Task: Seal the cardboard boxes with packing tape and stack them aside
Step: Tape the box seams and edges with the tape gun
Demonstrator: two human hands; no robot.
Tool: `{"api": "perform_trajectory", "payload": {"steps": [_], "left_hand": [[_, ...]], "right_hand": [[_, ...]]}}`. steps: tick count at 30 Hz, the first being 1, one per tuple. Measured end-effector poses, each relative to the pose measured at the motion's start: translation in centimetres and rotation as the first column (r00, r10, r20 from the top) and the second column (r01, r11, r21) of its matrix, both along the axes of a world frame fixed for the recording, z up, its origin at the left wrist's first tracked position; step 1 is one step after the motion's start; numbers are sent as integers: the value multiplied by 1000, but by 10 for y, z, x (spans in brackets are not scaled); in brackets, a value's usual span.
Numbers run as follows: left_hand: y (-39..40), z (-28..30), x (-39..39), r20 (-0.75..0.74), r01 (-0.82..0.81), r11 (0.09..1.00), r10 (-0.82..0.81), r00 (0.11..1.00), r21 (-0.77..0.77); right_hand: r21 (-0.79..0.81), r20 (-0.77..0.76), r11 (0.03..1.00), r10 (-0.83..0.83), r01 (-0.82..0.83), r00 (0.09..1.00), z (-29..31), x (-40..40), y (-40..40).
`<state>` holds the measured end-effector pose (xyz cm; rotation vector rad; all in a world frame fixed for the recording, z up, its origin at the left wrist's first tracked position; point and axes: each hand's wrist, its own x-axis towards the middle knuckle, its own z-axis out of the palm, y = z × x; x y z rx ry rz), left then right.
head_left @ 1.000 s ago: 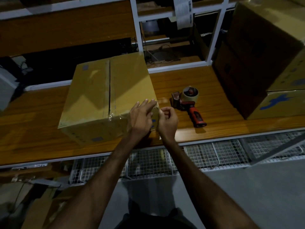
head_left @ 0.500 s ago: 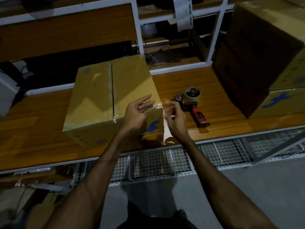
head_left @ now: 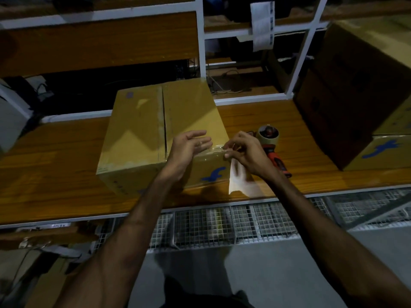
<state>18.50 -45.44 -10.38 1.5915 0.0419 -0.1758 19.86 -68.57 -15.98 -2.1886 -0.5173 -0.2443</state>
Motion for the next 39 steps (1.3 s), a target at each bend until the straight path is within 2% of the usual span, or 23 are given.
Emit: {"api": "perform_trajectory", "payload": {"steps": [2,4,8,10,13,15,21,25,27,30,34,39], "left_hand": [[3,3,0,29,38,991,-42,999,132],[8,6,-3,60,59,978,-72,996,202],[29,5,-11,223,-58,948,-13,975,311],[50,-1,-15,328,-143,887,-10,945,438],[89,-10,-23,443,-246,708,-105,890,662],[113,-15,-28,489,-303,629,-141,861,716],[190,-25,-40,558,-418,661,0,830,623],[244,-34,-53,550,-442,673,62,833,593],[261,-41,-59,546,-421,692,47,836,586],[273,-50,-64,557,-390,721,7,831,573],[277,-62,-59,628,-398,738,-44,777,545],[289,-73,-53,702,-389,712,-203,683,585]], "right_hand": [[-26,6,1000,-17,17,1000,-4,-4,0],[-42,8,998,-43,44,999,-7,-7,2],[-81,7,995,-58,58,998,-1,-11,6],[-120,9,992,-45,46,999,2,-12,7],[-190,-21,981,-29,25,999,9,-11,6],[-242,-49,970,-26,13,998,11,-11,5],[-292,-35,954,-87,73,996,6,-16,4],[-407,170,895,-121,182,978,13,-23,16],[-410,255,889,-102,203,961,18,-27,38],[-417,295,895,-32,158,955,26,-25,84],[-402,249,914,48,58,967,32,-17,138],[-376,174,926,31,37,984,37,-17,178]]}}
